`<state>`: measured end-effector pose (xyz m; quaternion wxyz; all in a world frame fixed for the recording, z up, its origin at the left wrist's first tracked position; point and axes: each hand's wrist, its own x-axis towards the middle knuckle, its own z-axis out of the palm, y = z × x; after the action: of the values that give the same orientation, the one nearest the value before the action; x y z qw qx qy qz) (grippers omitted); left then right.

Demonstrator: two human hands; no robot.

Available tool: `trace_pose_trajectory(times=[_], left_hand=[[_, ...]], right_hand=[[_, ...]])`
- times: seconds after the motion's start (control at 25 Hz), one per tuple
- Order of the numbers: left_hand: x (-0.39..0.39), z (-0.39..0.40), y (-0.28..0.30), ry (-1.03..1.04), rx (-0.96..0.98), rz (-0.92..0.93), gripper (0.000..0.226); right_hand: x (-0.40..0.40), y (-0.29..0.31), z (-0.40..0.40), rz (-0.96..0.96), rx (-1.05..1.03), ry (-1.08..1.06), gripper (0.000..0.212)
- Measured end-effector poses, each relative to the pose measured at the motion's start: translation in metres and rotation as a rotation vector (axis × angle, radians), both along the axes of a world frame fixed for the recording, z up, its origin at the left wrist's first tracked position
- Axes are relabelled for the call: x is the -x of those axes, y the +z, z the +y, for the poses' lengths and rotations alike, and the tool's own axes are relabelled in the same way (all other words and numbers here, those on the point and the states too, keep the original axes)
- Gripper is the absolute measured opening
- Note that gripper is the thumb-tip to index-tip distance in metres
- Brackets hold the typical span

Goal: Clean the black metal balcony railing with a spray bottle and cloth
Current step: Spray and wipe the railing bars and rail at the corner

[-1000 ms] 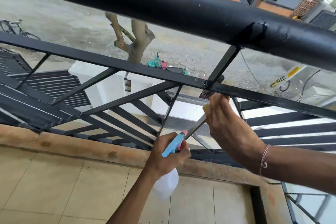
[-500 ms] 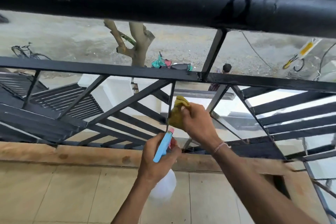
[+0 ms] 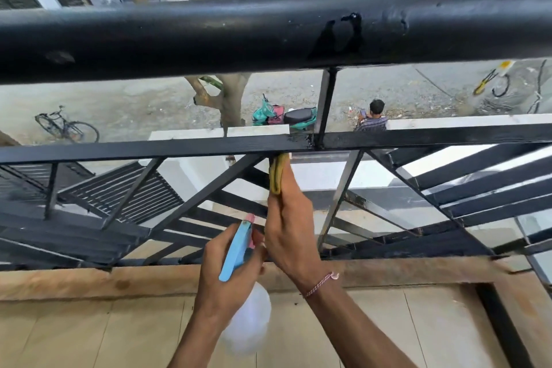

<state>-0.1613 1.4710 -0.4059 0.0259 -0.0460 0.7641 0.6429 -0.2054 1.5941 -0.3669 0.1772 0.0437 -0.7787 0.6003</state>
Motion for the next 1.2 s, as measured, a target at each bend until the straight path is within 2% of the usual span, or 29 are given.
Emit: trace_pose_trajectory(times=[0.08, 0.16, 0.2, 0.32, 0.44, 0.6, 0.76, 0.84, 0.96, 1.04, 1.12, 1.2], left_hand=[[0.001, -0.004, -0.014, 0.023, -0.001, -0.049, 0.023], [0.000, -0.006, -0.026, 0.029, 0.058, -0.068, 0.022], [0.000, -0.008, -0.029, 0.024, 0.082, -0.075, 0.023], [0.001, -0.010, -0.032, -0.024, 0.076, -0.083, 0.009], [-0.002, -0.013, -0.043, -0.033, 0.107, -0.083, 0.020], [-0.005, -0.009, -0.061, -0.047, 0.089, -0.065, 0.016], [-0.014, 0.002, -0.095, 0.028, 0.080, -0.076, 0.037], [-0.019, 0.011, -0.111, 0.021, 0.094, -0.083, 0.034], [-0.026, 0.027, -0.138, 0.079, 0.112, -0.117, 0.010], [-0.028, 0.033, -0.167, 0.134, 0.130, -0.110, 0.017], [-0.032, 0.037, -0.195, 0.169, 0.110, -0.092, 0.019], [-0.034, 0.039, -0.213, 0.156, 0.099, -0.089, 0.028]], right_hand=[[0.000, -0.024, 0.003, -0.058, -0.050, 0.008, 0.065], [-0.006, -0.054, 0.006, -0.169, -0.086, 0.024, 0.069], [-0.011, -0.071, 0.007, -0.207, -0.108, 0.029, 0.068], [-0.018, -0.110, 0.011, -0.317, -0.111, 0.054, 0.060], [-0.010, -0.118, 0.015, -0.430, -0.038, 0.050, 0.059], [-0.011, -0.091, 0.010, -0.224, 0.031, 0.080, 0.070], [-0.007, -0.118, 0.011, -0.035, 0.048, 0.128, 0.081], [-0.009, -0.150, 0.010, -0.077, 0.041, 0.134, 0.081], [-0.012, -0.215, 0.018, -0.251, 0.040, 0.140, 0.075], [-0.003, -0.246, 0.030, -0.342, 0.034, 0.167, 0.070], [0.003, -0.256, 0.032, -0.315, 0.066, 0.182, 0.065], [0.003, -0.261, 0.027, -0.187, 0.055, 0.211, 0.068]])
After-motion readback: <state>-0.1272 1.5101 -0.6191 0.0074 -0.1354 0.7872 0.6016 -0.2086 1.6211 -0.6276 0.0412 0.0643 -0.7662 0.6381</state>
